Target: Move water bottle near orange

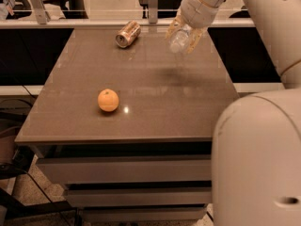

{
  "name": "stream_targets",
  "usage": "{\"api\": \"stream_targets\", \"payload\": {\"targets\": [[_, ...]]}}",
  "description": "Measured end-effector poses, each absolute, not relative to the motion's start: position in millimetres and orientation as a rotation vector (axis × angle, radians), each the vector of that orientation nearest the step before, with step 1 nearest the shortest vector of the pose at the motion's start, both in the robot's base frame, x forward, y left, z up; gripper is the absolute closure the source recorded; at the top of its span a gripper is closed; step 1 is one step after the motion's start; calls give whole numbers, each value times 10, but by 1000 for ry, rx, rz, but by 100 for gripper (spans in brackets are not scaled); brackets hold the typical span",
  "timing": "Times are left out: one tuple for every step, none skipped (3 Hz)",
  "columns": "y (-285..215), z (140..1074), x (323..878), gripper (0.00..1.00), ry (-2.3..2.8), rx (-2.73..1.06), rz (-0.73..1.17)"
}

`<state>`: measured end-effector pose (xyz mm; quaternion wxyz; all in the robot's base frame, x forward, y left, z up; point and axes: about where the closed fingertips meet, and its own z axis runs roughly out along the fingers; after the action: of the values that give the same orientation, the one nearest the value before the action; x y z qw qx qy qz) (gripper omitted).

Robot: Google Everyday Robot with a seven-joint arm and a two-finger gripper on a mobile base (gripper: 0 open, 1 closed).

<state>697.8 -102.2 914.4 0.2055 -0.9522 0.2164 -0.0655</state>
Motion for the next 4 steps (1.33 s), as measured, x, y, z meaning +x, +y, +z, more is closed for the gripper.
{"api": "stream_targets", "payload": {"targets": [[-878,9067,6509,100,530,-2626,-67],[-734,8814,5942,100,433,-2607,114],[-714,8802,5989,100,425,-2603,108],[-469,8843,6029,100,314,-2585,99]]}}
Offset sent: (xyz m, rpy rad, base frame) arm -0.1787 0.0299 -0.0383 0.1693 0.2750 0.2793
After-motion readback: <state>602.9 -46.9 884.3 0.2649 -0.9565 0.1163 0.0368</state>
